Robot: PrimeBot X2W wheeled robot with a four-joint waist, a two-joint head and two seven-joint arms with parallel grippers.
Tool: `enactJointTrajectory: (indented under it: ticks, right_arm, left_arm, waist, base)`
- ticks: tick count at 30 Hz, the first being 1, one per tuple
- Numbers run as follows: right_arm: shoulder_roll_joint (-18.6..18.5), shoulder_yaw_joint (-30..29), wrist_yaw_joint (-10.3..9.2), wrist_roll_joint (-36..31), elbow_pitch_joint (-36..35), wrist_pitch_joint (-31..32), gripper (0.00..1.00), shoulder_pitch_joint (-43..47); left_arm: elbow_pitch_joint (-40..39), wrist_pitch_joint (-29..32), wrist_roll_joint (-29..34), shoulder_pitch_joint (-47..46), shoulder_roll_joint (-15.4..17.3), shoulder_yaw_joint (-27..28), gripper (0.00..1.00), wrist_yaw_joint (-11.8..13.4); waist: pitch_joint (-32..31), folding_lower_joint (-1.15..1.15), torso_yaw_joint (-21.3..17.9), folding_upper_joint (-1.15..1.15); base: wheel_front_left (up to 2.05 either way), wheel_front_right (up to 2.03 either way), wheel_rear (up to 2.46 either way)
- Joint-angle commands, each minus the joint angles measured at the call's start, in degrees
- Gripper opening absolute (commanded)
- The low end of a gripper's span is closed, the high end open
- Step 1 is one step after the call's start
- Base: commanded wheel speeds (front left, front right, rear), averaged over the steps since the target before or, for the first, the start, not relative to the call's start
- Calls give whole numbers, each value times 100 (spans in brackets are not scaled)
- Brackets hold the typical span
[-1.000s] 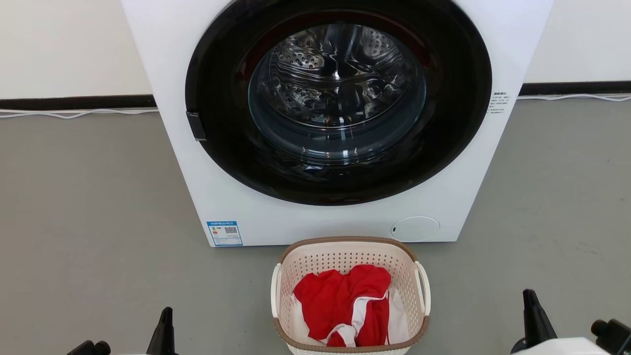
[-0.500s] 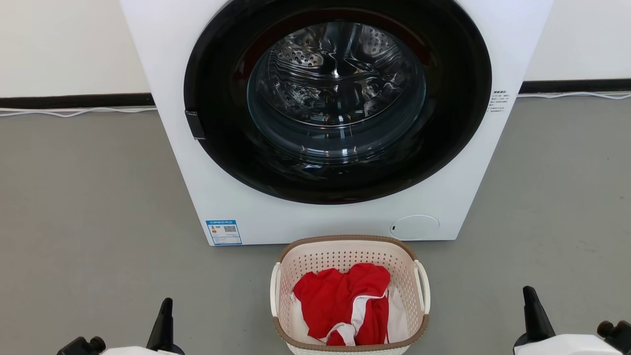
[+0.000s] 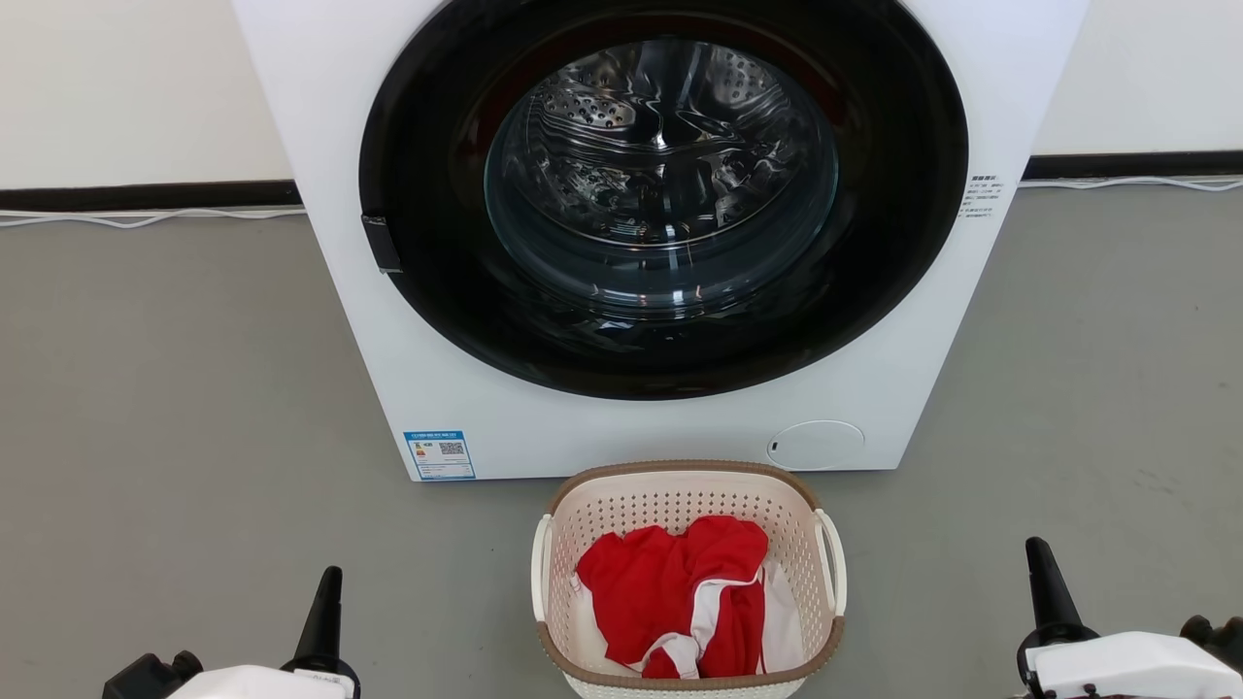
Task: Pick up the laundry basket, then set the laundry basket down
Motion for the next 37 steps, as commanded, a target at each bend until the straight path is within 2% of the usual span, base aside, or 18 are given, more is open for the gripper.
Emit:
enactJointTrajectory:
  ticks: [1, 37]
  right_arm:
    - [-76, 114, 28, 269, -217, 57, 0, -279]
    - [-88, 228, 40, 2957, -431, 637, 0, -549]
  left_arm:
    - [-184, 46, -212, -325, 60, 128, 0, -65]
    - [-419, 636, -2323, -609, 95, 194, 0, -126]
  waist:
    - [4, 0, -2, 0]
    - [70, 0, -30, 0]
  base:
    - [0, 0, 0]
    - [0, 0, 0]
